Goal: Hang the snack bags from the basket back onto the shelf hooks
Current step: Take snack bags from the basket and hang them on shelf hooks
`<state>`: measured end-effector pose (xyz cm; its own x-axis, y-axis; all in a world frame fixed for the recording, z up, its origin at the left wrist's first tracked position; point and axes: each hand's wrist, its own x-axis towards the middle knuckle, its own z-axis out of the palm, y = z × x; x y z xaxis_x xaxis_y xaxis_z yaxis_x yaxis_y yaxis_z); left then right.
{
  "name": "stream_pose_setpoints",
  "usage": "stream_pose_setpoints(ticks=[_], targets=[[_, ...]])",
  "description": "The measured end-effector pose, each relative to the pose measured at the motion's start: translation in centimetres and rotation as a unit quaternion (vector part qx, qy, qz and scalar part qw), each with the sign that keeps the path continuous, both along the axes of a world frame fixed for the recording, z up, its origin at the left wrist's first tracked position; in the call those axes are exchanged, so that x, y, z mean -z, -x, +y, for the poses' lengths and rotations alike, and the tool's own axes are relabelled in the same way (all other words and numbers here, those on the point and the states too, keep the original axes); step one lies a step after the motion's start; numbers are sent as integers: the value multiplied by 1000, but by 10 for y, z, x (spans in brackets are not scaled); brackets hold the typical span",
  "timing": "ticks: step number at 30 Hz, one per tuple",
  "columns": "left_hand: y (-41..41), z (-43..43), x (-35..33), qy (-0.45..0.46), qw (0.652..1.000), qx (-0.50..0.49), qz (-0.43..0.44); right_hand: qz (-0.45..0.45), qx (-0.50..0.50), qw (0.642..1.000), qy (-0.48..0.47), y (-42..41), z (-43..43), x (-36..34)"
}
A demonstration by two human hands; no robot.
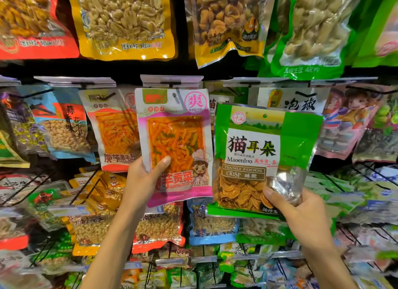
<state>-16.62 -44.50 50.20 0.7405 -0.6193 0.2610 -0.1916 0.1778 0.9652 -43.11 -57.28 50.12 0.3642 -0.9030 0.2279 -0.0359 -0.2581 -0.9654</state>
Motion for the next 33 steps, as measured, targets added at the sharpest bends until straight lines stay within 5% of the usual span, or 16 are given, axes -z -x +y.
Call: stream_pose_setpoints(ticks=[26,33], targets=[[-65,-57,12,-42,998,-47,-27,-29,-89,994,50,-57,-56,-16],[-63,-57,11,-46,996,-58,-49,48,-44,996,64,-93,-99,-12]])
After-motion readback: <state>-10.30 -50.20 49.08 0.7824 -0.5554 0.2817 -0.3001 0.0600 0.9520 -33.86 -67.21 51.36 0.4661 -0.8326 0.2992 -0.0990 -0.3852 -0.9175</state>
